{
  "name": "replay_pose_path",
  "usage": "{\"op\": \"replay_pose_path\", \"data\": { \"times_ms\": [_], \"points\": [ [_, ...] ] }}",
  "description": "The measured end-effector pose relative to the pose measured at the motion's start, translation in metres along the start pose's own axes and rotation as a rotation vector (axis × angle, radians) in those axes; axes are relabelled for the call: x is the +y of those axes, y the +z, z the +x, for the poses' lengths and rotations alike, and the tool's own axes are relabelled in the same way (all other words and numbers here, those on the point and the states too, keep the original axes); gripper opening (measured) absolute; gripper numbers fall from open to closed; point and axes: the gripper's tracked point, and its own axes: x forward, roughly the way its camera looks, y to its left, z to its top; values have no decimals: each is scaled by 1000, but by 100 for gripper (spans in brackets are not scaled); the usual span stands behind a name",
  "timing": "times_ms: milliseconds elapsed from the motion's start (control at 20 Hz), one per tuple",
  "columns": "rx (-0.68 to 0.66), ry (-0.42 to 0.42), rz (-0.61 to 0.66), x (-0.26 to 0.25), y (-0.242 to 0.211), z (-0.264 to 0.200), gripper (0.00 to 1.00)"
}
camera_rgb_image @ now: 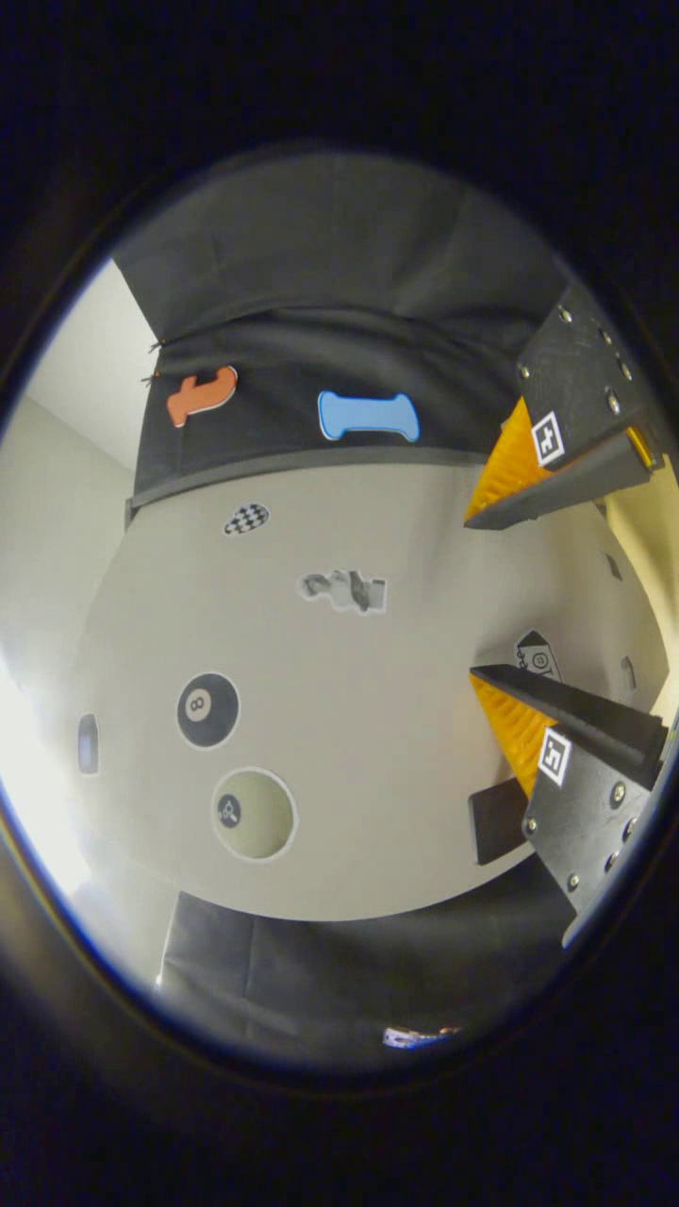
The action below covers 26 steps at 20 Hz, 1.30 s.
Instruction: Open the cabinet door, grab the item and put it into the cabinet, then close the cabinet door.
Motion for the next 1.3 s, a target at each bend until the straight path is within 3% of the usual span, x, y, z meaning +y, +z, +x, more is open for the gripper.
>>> {"op": "replay_pose_path", "data": {
  "times_ms": [1000,1300],
  "points": [
    [20,32,-5,44,-11,91,88],
    [26,49,-20,49,-10,89,88]
  ]
}}
